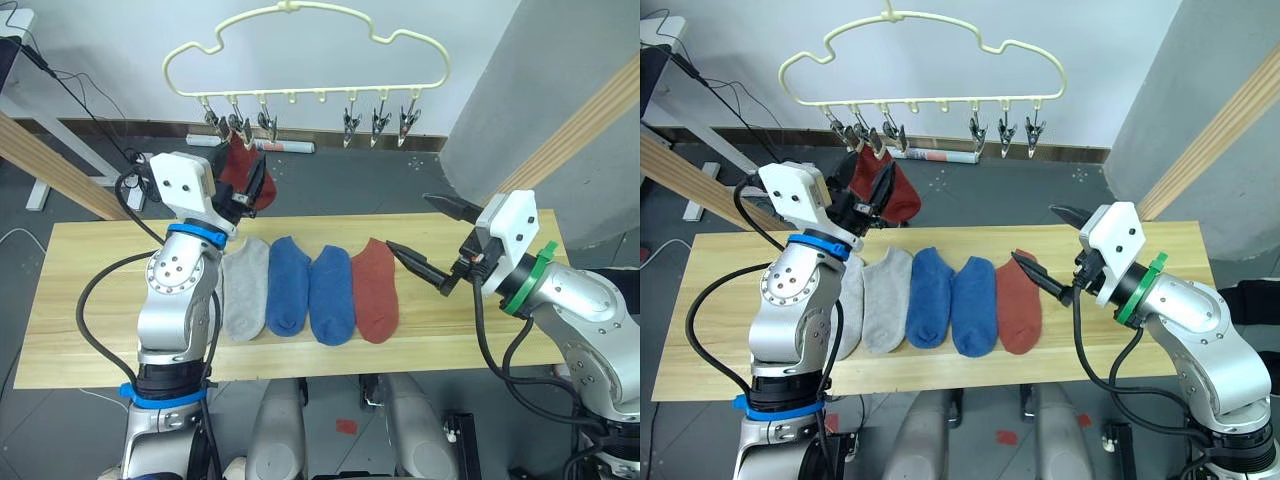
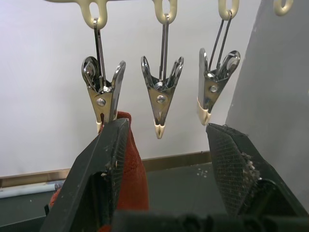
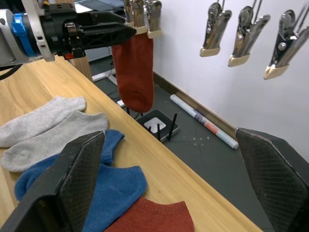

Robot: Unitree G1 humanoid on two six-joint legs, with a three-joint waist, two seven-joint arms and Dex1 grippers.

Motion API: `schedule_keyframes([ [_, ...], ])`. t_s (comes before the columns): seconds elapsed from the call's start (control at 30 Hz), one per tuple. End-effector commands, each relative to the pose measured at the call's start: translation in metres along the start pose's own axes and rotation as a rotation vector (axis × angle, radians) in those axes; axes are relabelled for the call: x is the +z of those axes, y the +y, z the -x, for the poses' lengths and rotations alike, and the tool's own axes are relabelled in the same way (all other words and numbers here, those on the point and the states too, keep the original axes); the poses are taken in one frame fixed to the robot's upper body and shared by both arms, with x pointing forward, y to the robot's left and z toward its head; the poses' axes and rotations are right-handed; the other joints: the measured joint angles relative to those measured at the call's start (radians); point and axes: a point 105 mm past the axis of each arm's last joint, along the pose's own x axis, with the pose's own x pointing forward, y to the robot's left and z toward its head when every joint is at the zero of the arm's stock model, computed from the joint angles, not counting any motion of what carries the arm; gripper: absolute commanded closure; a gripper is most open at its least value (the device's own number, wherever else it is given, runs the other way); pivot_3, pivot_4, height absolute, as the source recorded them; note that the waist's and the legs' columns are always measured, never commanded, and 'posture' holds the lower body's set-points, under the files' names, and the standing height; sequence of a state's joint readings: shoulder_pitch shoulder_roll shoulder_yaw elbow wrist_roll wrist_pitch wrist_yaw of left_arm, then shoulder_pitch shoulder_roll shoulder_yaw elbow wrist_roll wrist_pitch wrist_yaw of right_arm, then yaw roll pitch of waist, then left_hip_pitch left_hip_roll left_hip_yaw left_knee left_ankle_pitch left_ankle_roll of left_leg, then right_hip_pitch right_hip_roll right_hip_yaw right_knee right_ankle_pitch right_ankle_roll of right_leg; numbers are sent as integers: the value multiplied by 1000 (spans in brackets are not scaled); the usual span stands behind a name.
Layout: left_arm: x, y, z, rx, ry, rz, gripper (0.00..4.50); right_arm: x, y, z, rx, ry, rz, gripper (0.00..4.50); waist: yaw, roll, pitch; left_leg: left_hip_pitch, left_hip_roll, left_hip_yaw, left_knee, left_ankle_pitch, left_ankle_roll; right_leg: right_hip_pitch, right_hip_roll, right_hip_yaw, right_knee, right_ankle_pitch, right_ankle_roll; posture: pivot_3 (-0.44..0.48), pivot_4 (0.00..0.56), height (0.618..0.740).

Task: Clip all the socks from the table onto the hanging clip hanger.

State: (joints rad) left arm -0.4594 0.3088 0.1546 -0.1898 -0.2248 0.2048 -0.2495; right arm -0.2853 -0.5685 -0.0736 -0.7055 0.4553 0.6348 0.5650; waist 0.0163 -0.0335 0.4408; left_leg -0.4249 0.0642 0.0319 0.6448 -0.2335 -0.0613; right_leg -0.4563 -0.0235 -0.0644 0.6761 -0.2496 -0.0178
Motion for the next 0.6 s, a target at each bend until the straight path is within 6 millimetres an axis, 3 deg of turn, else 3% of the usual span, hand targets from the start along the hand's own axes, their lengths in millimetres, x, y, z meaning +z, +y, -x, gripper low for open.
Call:
schedule_keyframes([
  [0.03, 14, 2, -4, 16, -70, -13, 1728, 11, 8, 2, 20, -38, 23, 0, -1, 0, 0, 0, 0, 0, 0, 0, 0, 0, 0, 0, 0, 0, 0, -60, 493, 740],
  [0.47, 18, 11, -13, 52, -111, -22, 1728, 9, 7, 2, 13, -36, 18, 0, -16, 0, 0, 0, 0, 0, 0, 0, 0, 0, 0, 0, 0, 0, 0, -64, 494, 740],
  [0.6, 20, 9, -15, 44, -121, -25, 2891, 9, 8, 3, 14, -35, 16, 0, -17, -1, 0, 0, 0, 0, 0, 0, 0, 0, 0, 0, -1, 0, 0, -65, 496, 740],
])
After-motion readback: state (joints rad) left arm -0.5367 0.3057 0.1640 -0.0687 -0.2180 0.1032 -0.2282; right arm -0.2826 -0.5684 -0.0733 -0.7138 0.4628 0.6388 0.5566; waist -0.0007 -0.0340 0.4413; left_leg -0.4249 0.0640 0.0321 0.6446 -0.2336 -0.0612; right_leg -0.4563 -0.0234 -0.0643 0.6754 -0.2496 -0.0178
